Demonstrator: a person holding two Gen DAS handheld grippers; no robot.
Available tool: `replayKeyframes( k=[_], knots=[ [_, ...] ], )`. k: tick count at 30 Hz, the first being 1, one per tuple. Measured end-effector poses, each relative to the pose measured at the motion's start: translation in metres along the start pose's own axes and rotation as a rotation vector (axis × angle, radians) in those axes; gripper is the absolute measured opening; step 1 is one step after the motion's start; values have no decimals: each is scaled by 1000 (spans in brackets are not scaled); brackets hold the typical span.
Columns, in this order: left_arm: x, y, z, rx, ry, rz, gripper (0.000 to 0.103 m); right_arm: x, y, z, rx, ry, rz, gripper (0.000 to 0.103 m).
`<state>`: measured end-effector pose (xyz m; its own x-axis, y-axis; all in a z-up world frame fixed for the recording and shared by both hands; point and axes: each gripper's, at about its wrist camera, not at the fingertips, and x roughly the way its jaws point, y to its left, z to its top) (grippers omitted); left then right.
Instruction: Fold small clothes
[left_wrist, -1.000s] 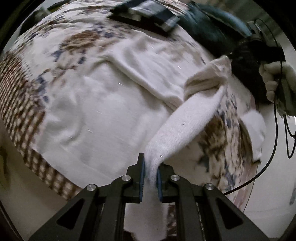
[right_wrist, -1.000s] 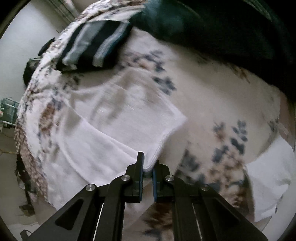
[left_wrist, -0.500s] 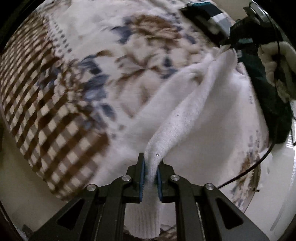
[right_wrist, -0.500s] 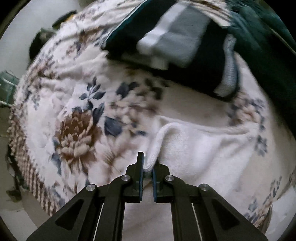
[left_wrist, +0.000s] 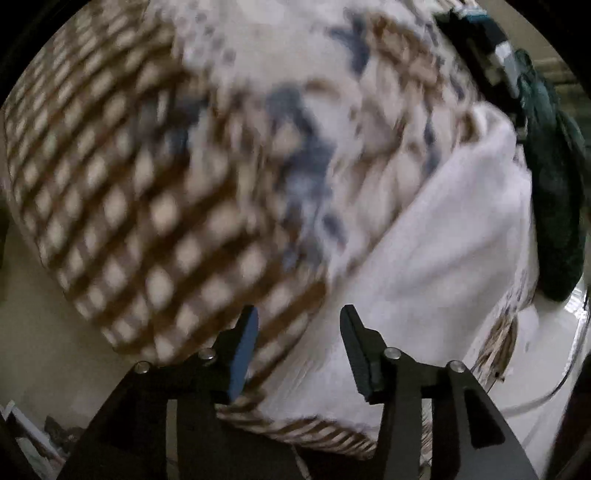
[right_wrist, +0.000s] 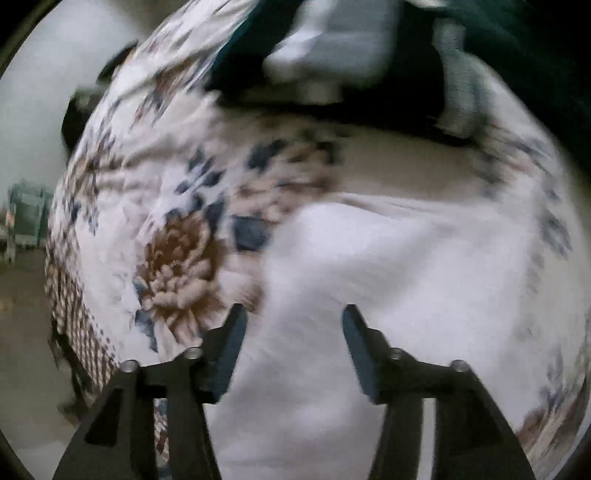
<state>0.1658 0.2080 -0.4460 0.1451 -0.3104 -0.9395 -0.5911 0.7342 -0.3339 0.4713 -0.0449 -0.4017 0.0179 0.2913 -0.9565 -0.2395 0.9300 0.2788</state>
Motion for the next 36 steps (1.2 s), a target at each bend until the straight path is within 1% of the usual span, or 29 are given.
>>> replayKeyframes(
  k=[1,2,5,7,8,10,11,12,14,15,16,18,19,20,21,22,23,24,25,26,27,28,29,31,32,33,34,35,36],
  knots=[
    [-5,-11,17,17,-21,-12,54,-8,-21,-6,43,-12,-7,58],
    [-6,-22,33,38,-40,-25,56,-15,-45,-12,95,-20,-19,58],
    [0,-78,91,128,-93,-83,57,-17,-111,-20,247,-38,-31,58],
    [17,-131,136,209,-110,-124,57,-9,-144,-19,330,-47,-8,58],
    [26,-146,147,242,-109,-129,57,-4,-163,-15,379,-54,3,58],
    [55,-193,180,318,-87,-129,57,7,-187,-6,427,-73,32,58],
    [67,-209,190,349,-57,-145,57,12,-197,0,445,-85,50,58],
    [85,-228,201,378,-7,-177,57,18,-205,5,457,-90,56,58],
    [113,-253,211,396,73,-188,57,27,-212,12,465,-88,74,58],
    [124,-261,212,409,108,-215,53,31,-215,14,467,-86,86,58],
    [131,-271,212,428,123,-236,39,34,-215,15,466,-84,92,58],
    [127,-284,208,472,103,-285,11,40,-215,14,463,-80,126,58],
    [122,-285,205,481,95,-313,10,42,-213,13,464,-76,133,58],
    [114,-283,204,473,84,-366,10,44,-214,12,466,-70,145,58],
    [107,-276,204,435,90,-447,10,46,-211,11,466,-69,149,58],
    [104,-268,206,393,95,-491,10,46,-214,10,467,-74,153,58],
    [106,-257,212,338,99,-514,10,45,-214,9,469,-77,153,58],
    [112,-246,220,290,100,-479,10,45,-218,8,474,-82,154,58],
    [121,-232,229,265,87,-393,11,46,-219,7,480,-83,153,58],
    [127,-223,234,240,93,-369,12,47,-223,7,491,-82,149,58],
    [131,-216,239,199,115,-397,15,48,-226,8,503,-82,149,58],
    [131,-212,242,161,133,-432,24,47,-229,8,510,-83,155,58],
    [127,-212,242,156,129,-442,30,47,-230,9,518,-88,165,58],
    [114,-219,241,190,92,-458,61,44,-232,14,515,-106,187,58],
    [108,-227,240,223,64,-436,61,45,-231,19,508,-115,201,58],
    [108,-234,239,249,49,-422,61,46,-232,22,504,-130,214,56],
    [105,-244,238,302,31,-398,61,46,-230,25,499,-148,223,46],
    [107,-256,235,348,18,-357,61,47,-229,30,483,-158,198,9],
    [109,-264,235,399,1,-288,61,48,-229,34,471,-161,125,8]
  ],
)
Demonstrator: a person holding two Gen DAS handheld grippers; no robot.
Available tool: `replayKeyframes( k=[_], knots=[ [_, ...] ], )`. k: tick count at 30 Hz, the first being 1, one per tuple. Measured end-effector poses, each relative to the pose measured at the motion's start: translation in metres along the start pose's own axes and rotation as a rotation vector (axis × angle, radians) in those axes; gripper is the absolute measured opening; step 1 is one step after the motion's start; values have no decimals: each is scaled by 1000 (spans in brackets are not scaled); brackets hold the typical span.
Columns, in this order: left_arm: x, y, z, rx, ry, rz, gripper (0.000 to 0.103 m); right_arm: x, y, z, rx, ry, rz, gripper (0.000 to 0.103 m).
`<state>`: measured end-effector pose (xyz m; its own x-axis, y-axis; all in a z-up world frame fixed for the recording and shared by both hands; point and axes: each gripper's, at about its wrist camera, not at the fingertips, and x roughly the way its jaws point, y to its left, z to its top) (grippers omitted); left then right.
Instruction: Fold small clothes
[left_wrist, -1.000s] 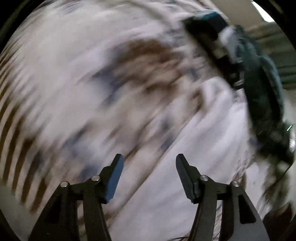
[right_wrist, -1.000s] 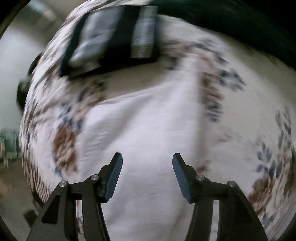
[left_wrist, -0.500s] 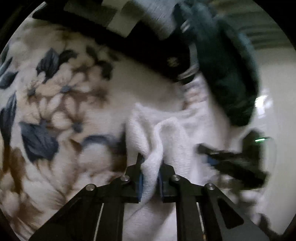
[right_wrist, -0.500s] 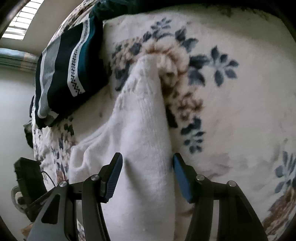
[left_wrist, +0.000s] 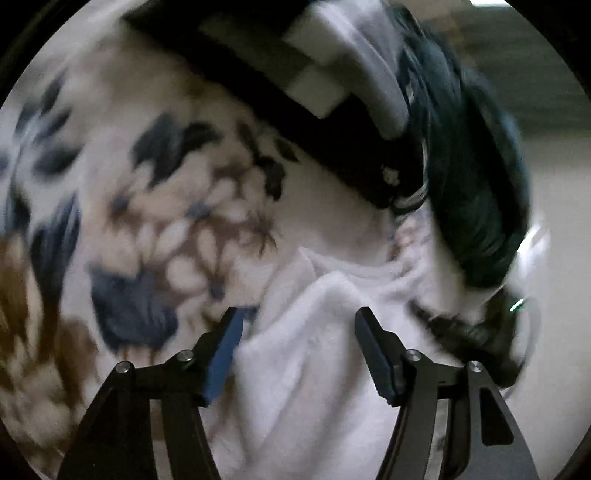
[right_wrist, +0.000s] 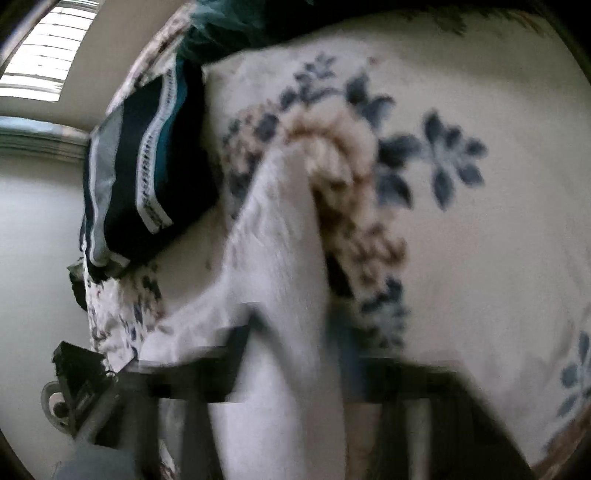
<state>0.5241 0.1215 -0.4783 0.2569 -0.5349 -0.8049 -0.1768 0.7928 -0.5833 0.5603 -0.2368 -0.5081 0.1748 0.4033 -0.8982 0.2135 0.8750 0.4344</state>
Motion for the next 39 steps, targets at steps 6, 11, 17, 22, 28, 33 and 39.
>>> replayKeyframes(
  k=[6,11,17,22,28,33,39],
  knots=[
    [6,-14,14,58,28,118,61,-3,-11,3,43,58,-35,27],
    [-47,-31,-19,97,-2,38,61,-59,-23,-44,60,100,86,62],
    [-109,-6,-97,31,45,42,65,-98,-48,-155,102,234,102,62],
    [-130,17,-185,-23,96,148,65,-100,-56,-242,147,335,89,62],
    [-107,42,-286,-23,215,331,63,-68,-63,-360,143,438,76,62],
    [-97,40,-329,71,164,399,6,-50,-72,-434,170,479,44,58],
    [-133,27,-325,68,31,364,5,-66,-69,-472,133,368,-12,6]
  ],
)
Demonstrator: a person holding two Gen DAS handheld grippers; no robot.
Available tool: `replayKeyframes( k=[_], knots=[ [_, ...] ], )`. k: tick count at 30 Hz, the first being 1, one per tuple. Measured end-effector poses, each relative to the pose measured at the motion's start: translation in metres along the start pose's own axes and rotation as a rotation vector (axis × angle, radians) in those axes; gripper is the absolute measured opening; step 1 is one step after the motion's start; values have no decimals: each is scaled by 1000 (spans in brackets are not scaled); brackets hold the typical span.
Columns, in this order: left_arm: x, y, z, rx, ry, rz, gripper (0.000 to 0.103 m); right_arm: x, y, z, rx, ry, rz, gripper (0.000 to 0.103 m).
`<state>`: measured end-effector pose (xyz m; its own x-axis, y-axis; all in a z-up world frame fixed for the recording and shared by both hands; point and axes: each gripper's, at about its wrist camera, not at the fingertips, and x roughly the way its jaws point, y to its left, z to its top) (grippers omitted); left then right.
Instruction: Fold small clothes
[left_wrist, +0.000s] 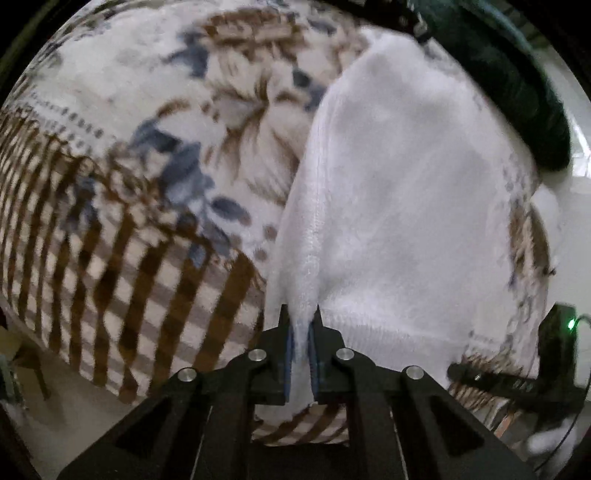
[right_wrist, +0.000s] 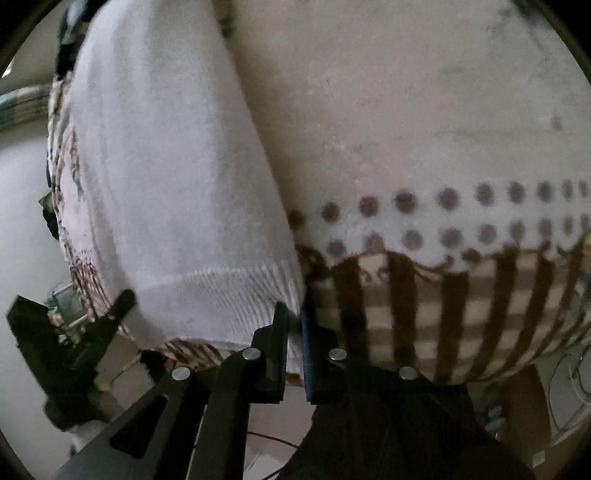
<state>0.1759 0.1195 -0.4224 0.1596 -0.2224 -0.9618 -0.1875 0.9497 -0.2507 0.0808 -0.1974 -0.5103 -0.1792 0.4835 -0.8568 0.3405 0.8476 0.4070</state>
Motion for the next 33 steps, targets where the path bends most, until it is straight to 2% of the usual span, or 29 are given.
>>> replayKeyframes(
  k=[3,5,10,13,15,16,17,18,19,20,21,24,27,30,31,32,33],
  knots=[
    [-16,10,9,-18,-14,-22,5,-12,13,-13,-65,-24,-12,6],
    [-17,26,10,-7,-1,7,5,-15,19,-15,-80,-21,-15,6],
    [29,55,-6,-34,81,38,5,12,18,-13,-62,26,-43,4],
    [34,59,-5,-42,93,-8,9,33,22,-6,-68,32,-56,4],
    [29,61,-3,-62,78,-50,10,34,20,0,-67,37,-35,7],
    [23,64,-2,-72,68,-73,19,32,19,4,-56,43,-6,8],
    [18,68,-1,-80,54,-77,27,28,13,5,-48,53,19,16],
    [12,72,-2,-89,27,-106,43,23,8,7,-42,52,33,38],
    [8,76,-2,-100,11,-142,59,18,5,8,-37,36,57,49],
    [8,81,-1,-113,5,-164,64,13,0,8,-34,13,87,60],
    [9,85,-2,-122,6,-174,65,11,-3,10,-35,3,103,60],
    [32,97,-3,-139,67,-232,65,14,-13,15,-33,15,151,60],
    [49,87,-5,-63,104,-219,65,31,-12,19,-24,41,208,61],
    [46,67,-9,29,91,-173,61,44,-10,21,16,32,277,62],
    [44,62,-10,57,83,-178,31,46,-16,26,24,28,300,62],
    [41,56,-14,87,75,-179,11,48,-14,25,29,25,318,58],
    [38,50,-18,114,70,-184,11,51,-12,24,37,34,348,37]
  ],
)
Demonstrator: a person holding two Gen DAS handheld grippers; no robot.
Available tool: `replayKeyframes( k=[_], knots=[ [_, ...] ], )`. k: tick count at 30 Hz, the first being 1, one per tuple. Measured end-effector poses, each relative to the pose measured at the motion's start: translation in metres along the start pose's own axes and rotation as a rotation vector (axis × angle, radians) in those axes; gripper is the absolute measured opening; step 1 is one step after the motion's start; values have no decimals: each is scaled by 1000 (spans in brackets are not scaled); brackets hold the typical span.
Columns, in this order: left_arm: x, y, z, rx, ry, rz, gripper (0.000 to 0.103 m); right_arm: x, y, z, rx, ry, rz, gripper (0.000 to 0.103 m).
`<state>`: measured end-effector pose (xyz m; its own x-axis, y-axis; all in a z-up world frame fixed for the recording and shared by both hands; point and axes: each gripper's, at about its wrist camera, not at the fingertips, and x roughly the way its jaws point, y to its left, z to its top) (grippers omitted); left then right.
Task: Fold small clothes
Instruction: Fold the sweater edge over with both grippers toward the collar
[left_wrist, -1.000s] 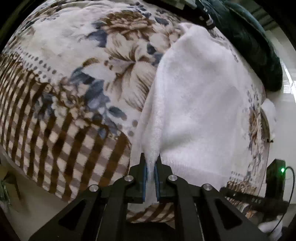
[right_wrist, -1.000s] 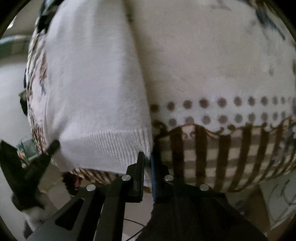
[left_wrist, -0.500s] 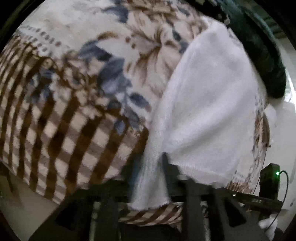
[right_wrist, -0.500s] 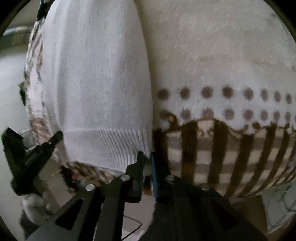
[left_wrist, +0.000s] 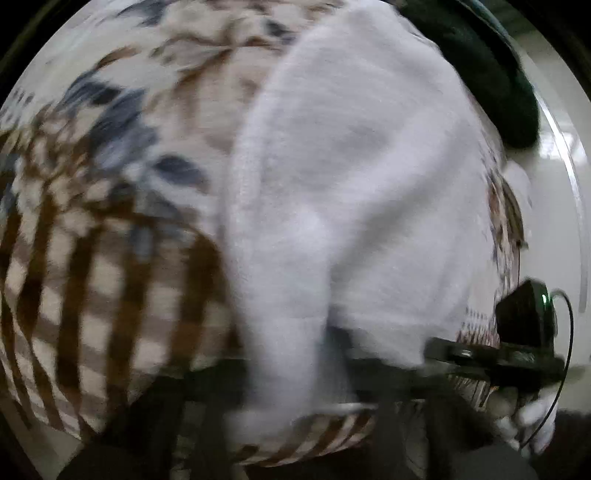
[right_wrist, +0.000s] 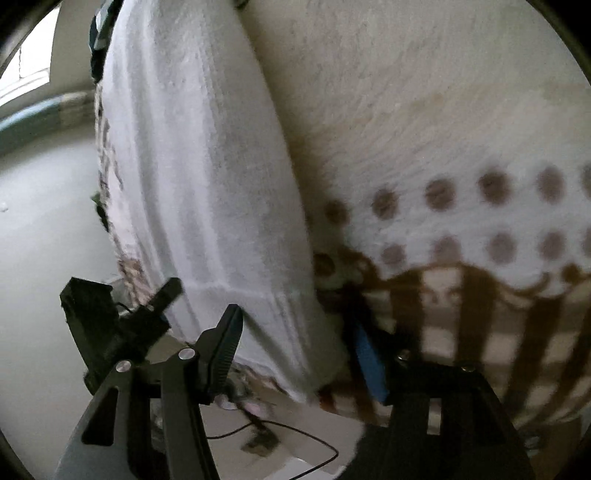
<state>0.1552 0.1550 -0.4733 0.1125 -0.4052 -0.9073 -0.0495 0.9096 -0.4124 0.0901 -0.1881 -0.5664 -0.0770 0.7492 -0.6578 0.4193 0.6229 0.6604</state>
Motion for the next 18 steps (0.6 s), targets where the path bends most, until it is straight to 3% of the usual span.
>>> replayKeyframes(
  k=[1,2,10,15,18],
  knots=[
    [-3,-4,0,11,-10,-5,11,4,0,-2,16,18,23,24],
    [-6,-7,-1,14,-21,-18,11,5,0,-3,25,16,31,18],
    [-79,-14,19,-168,-175,-225,11,-61,27,-17,-36,-85,132,14],
    [-111,-44,73,-208,-274,-368,11,-132,72,2,-110,-204,199,13],
    [-117,-65,135,-196,-313,-439,11,-167,106,36,-139,-293,215,13]
  ],
)
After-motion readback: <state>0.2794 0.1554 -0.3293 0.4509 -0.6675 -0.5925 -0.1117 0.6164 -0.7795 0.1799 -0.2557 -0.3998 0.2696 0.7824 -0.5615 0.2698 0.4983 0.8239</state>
